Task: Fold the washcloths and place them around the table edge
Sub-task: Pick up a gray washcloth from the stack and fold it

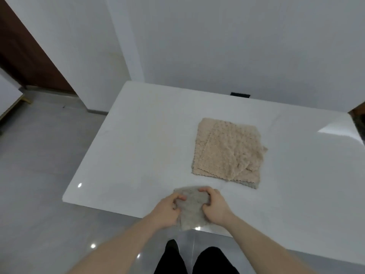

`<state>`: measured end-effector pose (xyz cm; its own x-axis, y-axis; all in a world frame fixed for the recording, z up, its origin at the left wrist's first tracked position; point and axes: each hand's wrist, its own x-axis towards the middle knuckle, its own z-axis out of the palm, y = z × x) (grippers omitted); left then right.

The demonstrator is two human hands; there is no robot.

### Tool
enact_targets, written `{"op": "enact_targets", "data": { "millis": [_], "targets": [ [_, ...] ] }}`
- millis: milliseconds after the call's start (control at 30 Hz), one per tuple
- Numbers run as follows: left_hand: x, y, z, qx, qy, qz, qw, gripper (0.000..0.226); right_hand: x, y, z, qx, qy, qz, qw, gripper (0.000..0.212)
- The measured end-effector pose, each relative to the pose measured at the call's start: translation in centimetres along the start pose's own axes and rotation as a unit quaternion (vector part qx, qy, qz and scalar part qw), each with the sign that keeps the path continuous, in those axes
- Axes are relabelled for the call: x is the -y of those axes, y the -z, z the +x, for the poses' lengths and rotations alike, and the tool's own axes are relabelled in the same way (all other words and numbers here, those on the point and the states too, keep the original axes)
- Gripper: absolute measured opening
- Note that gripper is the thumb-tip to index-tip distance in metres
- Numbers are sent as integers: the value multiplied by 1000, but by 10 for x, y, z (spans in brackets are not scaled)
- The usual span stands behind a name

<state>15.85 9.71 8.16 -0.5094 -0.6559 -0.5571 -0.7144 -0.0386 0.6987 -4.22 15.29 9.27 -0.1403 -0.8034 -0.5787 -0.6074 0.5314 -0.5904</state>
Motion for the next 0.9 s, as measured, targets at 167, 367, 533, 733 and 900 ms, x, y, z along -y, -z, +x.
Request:
{"op": "enact_targets", "data": {
  "millis": [167, 367, 533, 733, 900],
  "targets": [
    [-57, 4, -55, -88, 32, -164, 982, 38, 45, 35, -57, -32, 45, 116, 992, 50],
    [-78, 23, -81, -117, 85, -327, 934, 69, 76, 69, -86, -10, 69, 264, 962, 53],
    [-83, 37, -92, -121, 122, -438, 882, 54, 109, 70, -81, 11, 100, 295, 950, 52],
    [-72, 78, -109, -244, 95, -447, 855, 54, 152, 62, -71, 8, 95, 324, 941, 50],
    [-46, 124, -111, -158, 103, -478, 858, 73, 205, 38, -60, 33, 108, 365, 924, 49]
  ]
}}
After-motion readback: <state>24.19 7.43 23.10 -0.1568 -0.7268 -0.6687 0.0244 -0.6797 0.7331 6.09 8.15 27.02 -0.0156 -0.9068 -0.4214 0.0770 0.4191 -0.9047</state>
